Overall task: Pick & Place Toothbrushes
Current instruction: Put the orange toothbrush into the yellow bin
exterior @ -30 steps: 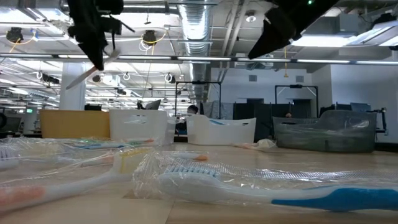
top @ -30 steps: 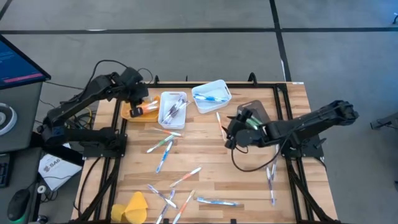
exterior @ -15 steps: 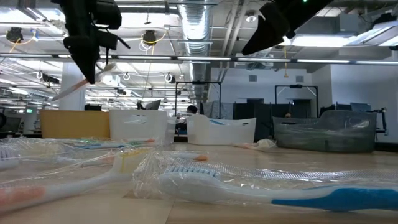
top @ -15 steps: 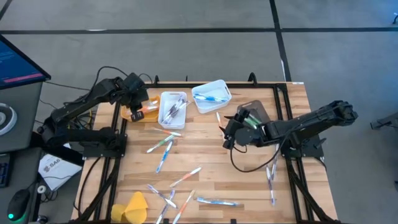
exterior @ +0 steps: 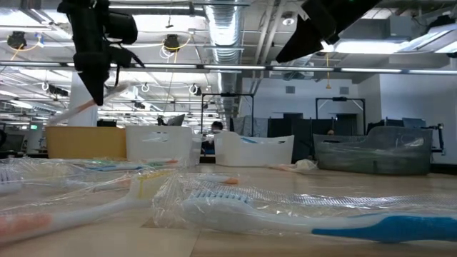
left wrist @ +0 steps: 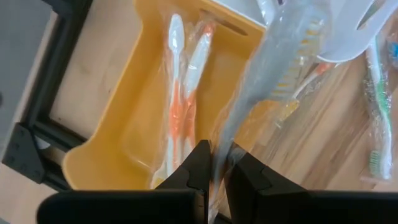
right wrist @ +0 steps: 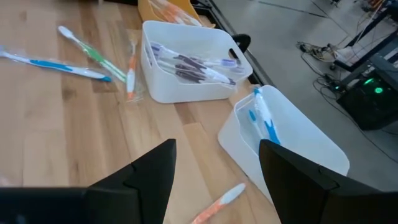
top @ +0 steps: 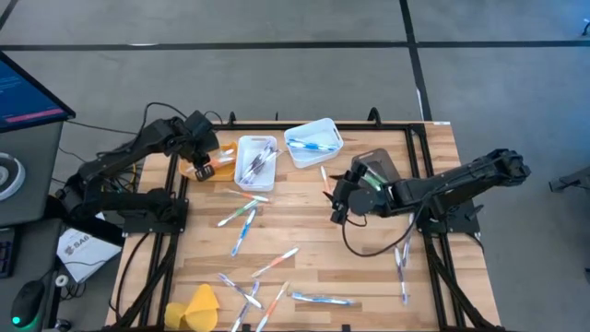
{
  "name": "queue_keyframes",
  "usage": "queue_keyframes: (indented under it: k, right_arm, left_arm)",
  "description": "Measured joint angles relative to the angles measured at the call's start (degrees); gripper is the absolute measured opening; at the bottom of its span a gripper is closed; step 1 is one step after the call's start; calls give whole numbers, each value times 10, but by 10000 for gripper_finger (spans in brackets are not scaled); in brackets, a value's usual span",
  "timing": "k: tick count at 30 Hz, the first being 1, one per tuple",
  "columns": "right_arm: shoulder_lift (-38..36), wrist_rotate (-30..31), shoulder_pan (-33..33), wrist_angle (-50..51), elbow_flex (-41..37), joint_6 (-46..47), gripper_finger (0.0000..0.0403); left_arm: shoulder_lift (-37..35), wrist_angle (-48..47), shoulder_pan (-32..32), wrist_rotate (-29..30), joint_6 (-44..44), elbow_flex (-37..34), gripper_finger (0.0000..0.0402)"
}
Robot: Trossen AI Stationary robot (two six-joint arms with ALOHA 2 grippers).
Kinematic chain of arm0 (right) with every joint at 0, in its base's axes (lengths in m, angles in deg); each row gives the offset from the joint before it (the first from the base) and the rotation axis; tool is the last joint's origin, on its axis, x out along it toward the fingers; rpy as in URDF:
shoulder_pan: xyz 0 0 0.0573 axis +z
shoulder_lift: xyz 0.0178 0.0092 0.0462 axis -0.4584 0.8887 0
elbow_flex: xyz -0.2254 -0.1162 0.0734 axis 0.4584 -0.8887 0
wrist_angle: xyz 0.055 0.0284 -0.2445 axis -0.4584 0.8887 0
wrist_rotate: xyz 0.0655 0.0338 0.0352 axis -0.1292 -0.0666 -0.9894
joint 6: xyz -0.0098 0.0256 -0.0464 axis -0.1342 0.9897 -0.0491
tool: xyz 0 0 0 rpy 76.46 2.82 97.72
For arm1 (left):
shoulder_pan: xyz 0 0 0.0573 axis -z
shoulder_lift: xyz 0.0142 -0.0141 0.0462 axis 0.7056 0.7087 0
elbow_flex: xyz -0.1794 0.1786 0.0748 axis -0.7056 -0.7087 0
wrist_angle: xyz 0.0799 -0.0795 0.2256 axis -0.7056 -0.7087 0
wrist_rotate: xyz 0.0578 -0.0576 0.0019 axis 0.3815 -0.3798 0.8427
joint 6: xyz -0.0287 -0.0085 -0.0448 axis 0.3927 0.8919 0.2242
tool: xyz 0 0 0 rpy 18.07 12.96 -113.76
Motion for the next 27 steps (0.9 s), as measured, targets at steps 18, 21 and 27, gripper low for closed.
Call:
queue_keyframes:
  k: [18, 21, 27]
  right_arm:
    - [0, 0, -2, -3, 0, 0, 225]
    - [0, 0, -2, -2, 0, 0, 225]
    - [0, 0, -1, -2, 0, 0, 225]
  left_arm:
    - [13, 40, 0, 30, 40, -35, 45]
    - [24, 57, 0, 30, 38, -35, 43]
    - [33, 75, 7, 30, 31, -35, 38]
